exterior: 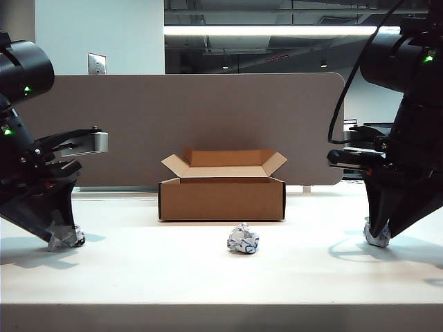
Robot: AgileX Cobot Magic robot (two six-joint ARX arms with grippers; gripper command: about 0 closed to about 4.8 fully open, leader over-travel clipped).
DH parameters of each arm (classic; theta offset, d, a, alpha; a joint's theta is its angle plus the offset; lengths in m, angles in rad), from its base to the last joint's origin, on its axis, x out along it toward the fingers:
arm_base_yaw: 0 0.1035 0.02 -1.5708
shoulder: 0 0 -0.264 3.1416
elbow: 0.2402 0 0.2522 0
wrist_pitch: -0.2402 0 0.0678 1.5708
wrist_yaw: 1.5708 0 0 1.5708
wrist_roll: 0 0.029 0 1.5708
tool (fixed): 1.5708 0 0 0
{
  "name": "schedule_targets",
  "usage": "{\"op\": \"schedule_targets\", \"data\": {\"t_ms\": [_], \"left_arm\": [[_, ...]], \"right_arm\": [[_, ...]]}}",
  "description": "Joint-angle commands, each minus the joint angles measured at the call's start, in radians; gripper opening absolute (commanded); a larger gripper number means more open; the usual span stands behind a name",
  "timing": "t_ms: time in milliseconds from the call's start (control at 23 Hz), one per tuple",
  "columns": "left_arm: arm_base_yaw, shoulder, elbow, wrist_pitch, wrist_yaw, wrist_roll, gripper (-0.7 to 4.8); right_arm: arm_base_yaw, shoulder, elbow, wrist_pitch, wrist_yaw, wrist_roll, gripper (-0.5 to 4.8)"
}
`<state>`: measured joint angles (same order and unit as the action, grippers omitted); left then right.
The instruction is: Pick up all the paper balls on the table and put them in the paper box.
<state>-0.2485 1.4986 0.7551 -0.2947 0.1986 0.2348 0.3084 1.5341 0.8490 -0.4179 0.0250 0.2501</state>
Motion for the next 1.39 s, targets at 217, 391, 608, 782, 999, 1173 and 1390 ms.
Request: {"op": "schedule_targets", "data": {"t_ms": [217, 391, 608, 782, 999, 1173, 1390], "left_arm": [[-0.001, -0.001, 0.003, 0.008, 0.004, -0.002, 1.82], [-0.001, -0.002, 0.003, 0.008, 0.004, -0.007, 1.78], [-0.001, -0.002, 0.003, 0.008, 0.004, -0.007, 1.18], [-0.001, -0.002, 0.003, 0.008, 0.004, -0.008, 1.19], [-0.001, -0.002, 0.014, 0.003, 0.005, -0.008, 1.21], [-0.001, -0.002, 0.052, -0.014, 0.007, -0.011, 2.47], [-0.001, -0.001, 0.105, -0.007, 0.006, -0.011, 2.49]], "right_arm": [[0.001, -0.003, 0.003, 0.008, -0.001, 0.000, 1.02], [0.001, -0.003, 0.003, 0.009, 0.000, -0.018, 0.84], [0.001, -0.003, 0.003, 0.010, 0.000, -0.018, 0.84], [0.001, -0.003, 0.003, 0.008, 0.000, -0.018, 0.84], [0.001, -0.003, 0.003, 0.011, 0.001, -0.018, 0.84], [0.001, -0.003, 0.003, 0.011, 0.002, -0.019, 0.84], [0.001, -0.003, 0.003, 0.015, 0.002, -0.019, 0.84]]}}
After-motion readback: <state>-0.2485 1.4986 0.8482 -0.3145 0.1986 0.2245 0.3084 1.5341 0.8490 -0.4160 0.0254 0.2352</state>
